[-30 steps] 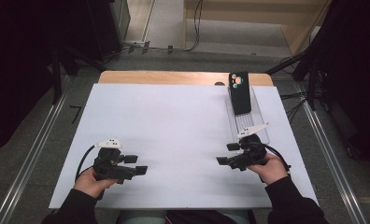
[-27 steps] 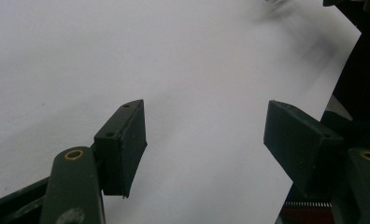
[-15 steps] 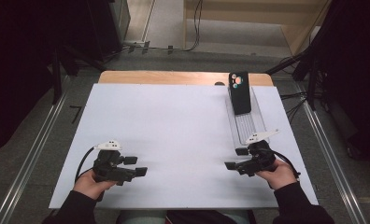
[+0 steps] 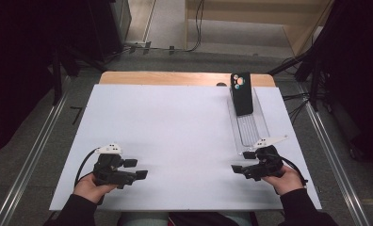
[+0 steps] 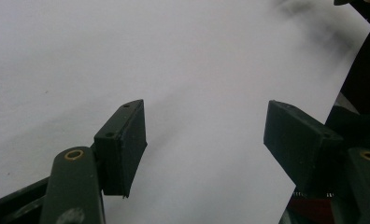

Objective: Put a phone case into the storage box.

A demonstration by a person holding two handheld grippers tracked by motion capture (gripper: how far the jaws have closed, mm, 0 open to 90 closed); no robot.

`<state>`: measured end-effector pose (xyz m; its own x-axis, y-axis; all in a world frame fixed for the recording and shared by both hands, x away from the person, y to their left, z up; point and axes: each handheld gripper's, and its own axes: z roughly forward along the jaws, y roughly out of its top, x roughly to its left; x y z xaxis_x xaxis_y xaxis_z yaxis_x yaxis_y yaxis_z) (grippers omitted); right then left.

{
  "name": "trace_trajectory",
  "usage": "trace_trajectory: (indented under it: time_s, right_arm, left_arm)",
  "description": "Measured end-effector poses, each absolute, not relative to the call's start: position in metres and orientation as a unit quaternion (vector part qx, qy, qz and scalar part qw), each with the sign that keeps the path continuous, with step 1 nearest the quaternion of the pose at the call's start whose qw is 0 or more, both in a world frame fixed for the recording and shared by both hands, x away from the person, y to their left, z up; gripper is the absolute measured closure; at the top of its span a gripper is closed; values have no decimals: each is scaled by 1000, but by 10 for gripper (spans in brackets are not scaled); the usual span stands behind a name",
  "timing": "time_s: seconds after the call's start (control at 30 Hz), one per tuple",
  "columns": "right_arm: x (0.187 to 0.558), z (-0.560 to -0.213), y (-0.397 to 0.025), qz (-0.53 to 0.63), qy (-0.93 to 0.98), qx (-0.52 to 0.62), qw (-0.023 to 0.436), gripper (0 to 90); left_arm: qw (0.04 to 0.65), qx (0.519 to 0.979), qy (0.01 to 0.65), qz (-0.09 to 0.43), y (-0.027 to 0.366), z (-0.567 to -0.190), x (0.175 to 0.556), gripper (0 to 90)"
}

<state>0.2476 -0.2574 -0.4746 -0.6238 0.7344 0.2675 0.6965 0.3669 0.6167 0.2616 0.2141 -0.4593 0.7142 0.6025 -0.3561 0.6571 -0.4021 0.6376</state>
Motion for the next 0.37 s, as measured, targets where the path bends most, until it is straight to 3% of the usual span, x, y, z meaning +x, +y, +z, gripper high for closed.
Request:
trace_trajectory:
  time_s: [0.37]
  right_arm:
    - [248, -474, -257, 367, 824, 430, 19, 192]
  left_arm:
    - [397, 837, 374, -39, 214, -460, 262, 301]
